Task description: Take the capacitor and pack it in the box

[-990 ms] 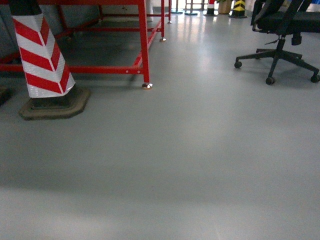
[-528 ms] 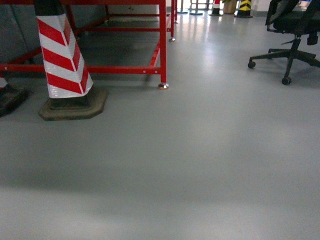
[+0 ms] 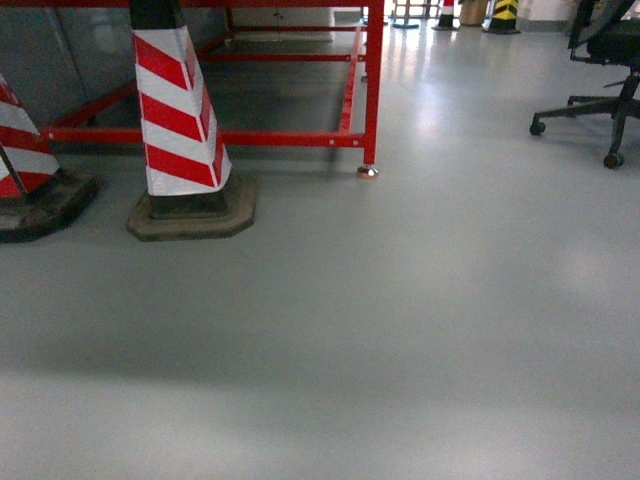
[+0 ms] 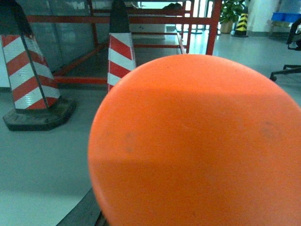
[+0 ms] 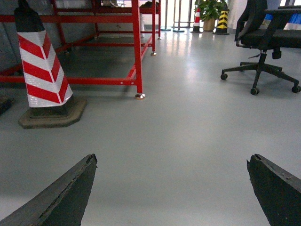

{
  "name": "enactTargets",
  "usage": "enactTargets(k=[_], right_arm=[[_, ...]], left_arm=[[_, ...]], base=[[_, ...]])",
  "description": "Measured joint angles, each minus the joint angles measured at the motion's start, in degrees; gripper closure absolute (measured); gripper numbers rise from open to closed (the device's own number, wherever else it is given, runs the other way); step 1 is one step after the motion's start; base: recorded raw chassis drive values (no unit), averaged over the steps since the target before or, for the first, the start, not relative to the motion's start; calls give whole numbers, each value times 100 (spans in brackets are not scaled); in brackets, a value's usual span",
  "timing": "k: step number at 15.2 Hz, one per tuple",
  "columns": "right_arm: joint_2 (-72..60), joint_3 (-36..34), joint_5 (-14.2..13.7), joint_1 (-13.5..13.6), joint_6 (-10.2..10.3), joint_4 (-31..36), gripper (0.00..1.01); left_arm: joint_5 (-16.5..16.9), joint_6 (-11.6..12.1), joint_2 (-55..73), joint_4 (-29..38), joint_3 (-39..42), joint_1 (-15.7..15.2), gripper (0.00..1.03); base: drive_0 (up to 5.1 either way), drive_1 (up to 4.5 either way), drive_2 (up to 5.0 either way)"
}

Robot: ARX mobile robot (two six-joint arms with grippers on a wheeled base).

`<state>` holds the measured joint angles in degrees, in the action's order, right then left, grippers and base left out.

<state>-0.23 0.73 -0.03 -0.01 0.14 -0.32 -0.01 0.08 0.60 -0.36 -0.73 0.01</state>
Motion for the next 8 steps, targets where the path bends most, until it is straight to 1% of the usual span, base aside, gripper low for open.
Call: enactTargets(k=[8], right_arm=[[-4,0,2,0,0,-9,3]], left_arm=[[0,-2,0,-4,0,0,58]], base=[[-496,245,245]])
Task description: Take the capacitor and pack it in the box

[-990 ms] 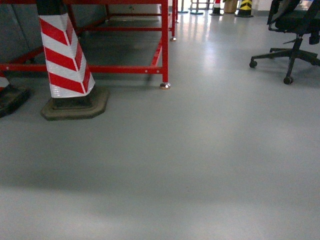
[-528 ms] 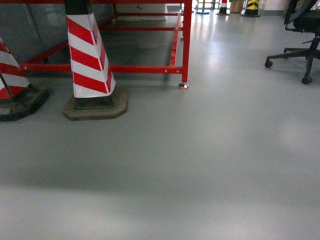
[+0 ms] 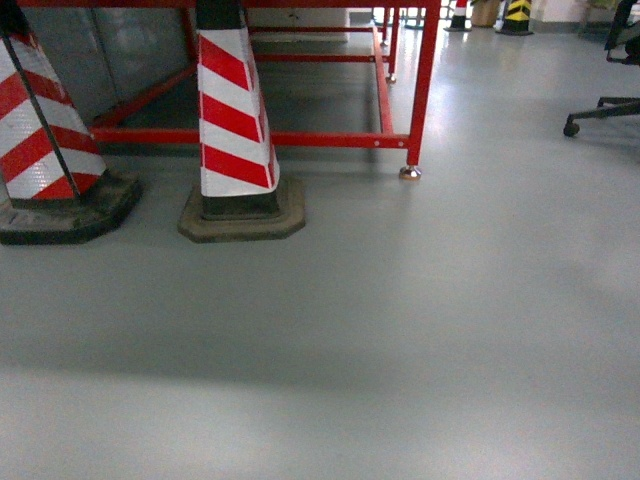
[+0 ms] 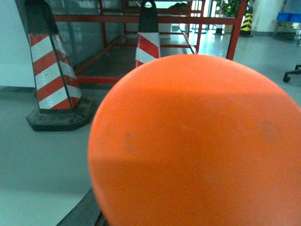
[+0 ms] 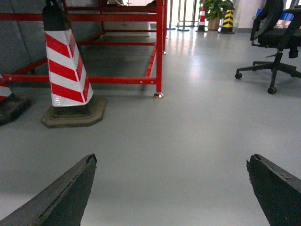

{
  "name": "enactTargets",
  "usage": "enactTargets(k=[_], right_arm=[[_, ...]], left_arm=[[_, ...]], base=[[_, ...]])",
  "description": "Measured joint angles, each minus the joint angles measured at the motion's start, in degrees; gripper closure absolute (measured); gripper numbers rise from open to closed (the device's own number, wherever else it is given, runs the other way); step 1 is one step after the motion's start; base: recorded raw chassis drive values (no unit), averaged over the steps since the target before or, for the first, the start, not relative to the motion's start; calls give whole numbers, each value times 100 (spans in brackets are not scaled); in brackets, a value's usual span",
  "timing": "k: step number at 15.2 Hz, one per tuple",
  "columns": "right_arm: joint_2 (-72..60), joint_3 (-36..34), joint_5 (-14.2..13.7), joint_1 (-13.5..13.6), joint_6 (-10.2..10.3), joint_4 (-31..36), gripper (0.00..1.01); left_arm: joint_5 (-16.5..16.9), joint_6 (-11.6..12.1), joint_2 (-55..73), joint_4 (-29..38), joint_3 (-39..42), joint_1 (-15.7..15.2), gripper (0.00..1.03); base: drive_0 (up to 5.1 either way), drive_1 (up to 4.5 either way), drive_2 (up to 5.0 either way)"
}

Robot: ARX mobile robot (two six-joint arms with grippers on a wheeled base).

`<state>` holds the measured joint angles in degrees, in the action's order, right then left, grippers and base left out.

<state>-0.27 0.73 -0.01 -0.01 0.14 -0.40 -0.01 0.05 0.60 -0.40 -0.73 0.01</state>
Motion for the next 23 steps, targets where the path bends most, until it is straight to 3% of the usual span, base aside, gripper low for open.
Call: enactTargets(k=[11,19,23], right_arm=[[4,0,-2,0,0,11,3],[4,0,15,0,0,9,3],[4,0,11,0,0,17,3]], left_arm=[[4,2,0,20,0,0,58],[-13,0,0,0,0,0,58],[-4,0,0,4,0,0,58]], base=[[-496,245,245],[0,0,0],[-1,426,-428]])
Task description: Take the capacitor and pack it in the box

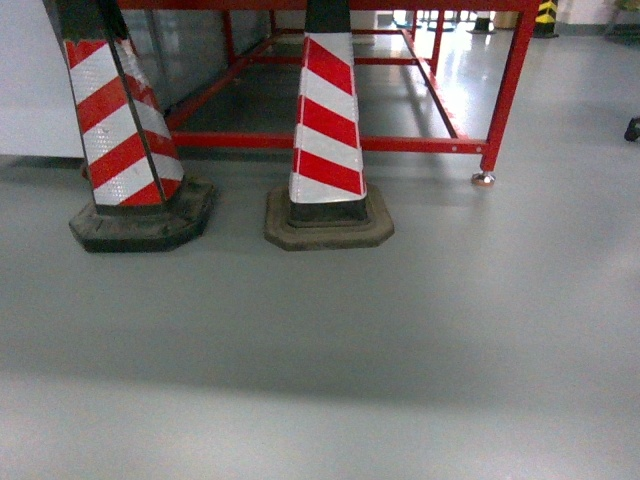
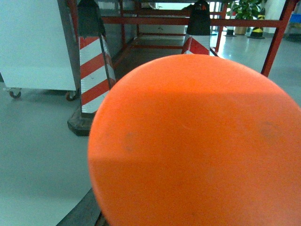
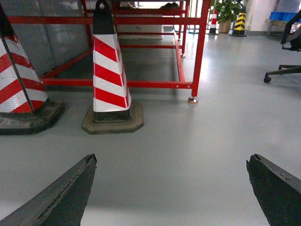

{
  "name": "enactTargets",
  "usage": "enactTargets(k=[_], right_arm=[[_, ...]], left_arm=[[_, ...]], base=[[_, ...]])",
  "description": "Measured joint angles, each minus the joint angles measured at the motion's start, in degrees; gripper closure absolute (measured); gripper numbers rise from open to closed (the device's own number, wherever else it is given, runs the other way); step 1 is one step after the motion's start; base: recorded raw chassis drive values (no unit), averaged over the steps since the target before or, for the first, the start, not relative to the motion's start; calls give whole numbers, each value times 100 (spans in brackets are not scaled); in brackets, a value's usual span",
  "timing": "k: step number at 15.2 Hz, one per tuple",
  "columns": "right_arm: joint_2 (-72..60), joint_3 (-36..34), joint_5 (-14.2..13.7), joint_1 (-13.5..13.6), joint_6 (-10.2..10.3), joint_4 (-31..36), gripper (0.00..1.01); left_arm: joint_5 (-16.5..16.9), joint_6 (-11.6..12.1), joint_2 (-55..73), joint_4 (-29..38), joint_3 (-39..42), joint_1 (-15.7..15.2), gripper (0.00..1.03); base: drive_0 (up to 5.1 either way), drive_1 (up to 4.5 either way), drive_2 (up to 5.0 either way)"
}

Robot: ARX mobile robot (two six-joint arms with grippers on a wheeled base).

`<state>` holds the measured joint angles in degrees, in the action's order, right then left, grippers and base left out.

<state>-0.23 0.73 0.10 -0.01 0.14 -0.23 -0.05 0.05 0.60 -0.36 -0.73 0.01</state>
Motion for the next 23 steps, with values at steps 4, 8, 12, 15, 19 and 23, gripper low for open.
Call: enactTargets(k=[4,8,12,15,19,23], right_arm=[[0,0,0,0,0,-4,3],[0,0,-9,0,0,-13,3],[-4,0,-11,0,0,-22,3],[0,0,-13,0,0,-13,3],[0,0,-9,0,0,2,3],[0,-2,-13,0,0,-2,3]], left_arm=[[2,0,0,-2,0,0,58],[9,0,0,-15,0,0,58],[4,0,0,-4,0,0,58],[11,0,0,0,0,0,58],[9,0,0,-4,0,0,58],[0,0,0,0,0,0,58]], base=[[5,427,-417],[3,425,-418],[-3,418,-424],[-3,418,-424],[5,426,-417],[5,426,-417]])
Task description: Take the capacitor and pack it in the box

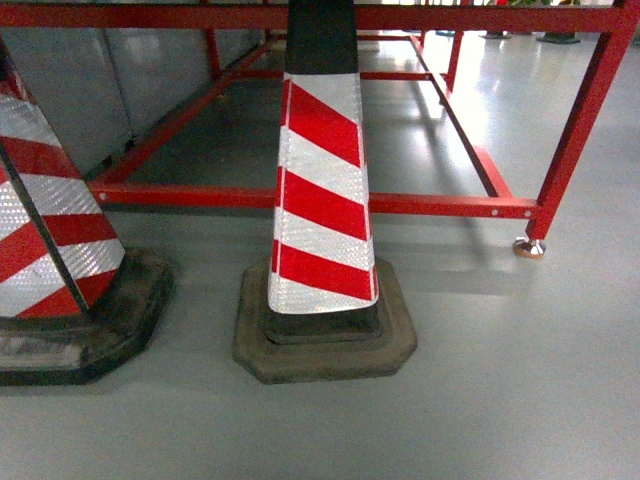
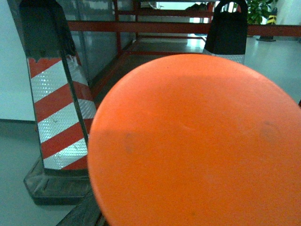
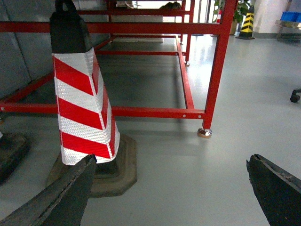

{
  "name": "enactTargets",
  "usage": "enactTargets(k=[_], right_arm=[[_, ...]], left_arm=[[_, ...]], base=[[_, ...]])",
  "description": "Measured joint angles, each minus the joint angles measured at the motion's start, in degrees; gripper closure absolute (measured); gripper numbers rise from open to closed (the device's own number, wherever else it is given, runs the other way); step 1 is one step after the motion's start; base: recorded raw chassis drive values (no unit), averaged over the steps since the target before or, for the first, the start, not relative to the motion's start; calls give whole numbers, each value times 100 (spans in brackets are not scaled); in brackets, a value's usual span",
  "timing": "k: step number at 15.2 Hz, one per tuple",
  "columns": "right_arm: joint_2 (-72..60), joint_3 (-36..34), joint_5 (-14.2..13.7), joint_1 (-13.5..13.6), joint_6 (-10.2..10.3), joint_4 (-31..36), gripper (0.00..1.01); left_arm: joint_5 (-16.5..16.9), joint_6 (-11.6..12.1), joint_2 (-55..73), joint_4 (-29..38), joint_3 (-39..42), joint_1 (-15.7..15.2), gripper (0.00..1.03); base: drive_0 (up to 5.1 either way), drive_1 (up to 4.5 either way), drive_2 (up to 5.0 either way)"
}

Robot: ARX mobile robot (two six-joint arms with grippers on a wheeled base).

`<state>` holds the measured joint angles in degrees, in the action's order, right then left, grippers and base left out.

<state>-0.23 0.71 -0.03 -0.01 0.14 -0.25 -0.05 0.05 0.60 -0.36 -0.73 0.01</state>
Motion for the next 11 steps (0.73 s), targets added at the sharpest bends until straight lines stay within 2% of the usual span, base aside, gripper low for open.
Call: enactTargets(k=[6,11], right_arm=[[0,2,2,0,0,-7,3],[0,2,2,0,0,-7,3]], left_arm=[[4,0,0,-4,0,0,58],[4,0,0,-4,0,0,58]], base=[[5,426,-417],[0,0,0]])
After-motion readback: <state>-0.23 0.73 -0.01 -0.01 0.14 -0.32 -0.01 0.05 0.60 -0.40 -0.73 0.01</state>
